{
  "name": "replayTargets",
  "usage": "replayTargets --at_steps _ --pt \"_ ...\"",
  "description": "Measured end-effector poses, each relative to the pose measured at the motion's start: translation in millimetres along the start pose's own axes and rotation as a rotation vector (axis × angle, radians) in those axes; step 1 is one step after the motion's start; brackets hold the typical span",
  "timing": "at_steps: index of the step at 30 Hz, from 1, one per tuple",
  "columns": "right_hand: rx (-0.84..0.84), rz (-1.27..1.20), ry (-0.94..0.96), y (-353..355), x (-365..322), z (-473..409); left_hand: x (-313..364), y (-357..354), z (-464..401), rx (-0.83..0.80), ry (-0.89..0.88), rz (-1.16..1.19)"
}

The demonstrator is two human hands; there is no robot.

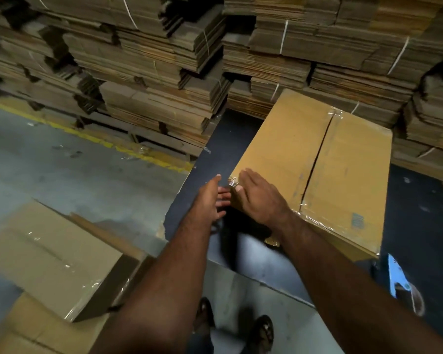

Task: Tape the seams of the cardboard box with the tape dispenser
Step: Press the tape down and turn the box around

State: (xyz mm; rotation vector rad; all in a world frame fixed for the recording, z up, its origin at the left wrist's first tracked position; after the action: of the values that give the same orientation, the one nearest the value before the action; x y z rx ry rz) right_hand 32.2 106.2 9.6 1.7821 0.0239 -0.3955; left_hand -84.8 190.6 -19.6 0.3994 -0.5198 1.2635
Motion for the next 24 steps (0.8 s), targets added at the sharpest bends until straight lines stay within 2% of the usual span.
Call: replayTargets --at_steps 6,11,14,18,24 --pt "-0.007 0.057 -0.066 -4.0 -9.9 -1.4 8.1 12.0 -17.3 -0.025 -0.024 0.004" --pt "-0.013 0.124 -0.125 -12.1 -16.6 0.3 11.6 15.9 -21.3 -0.119 0.099 -0.108" --pt "-0.02 0.14 -0.145 -13.9 -18.5 -0.6 10.8 12.4 -21.2 -0.169 0.098 -0.065" --pt "-0.005 0.155 -0.182 -15.7 -23.2 1.6 14.0 7.8 -17.6 -0.122 0.019 0.016" --pt "0.014 0.143 -0.235 -21.3 -25.4 3.0 7.5 1.1 -32.1 0.051 -0.289 -0.033"
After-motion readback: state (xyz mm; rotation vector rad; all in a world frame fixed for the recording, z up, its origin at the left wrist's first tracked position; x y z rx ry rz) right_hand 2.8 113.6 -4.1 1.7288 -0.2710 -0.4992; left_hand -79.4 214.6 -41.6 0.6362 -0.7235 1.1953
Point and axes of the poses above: each hand's wrist, its own z-axis away from the middle knuckle, its own y-axis out of the back of the hand, x = y × z, the point moved 1 cm from there along -z, towards the middle knuckle, and after that the axes turned 12 degrees about x, right-handed, at the moved point
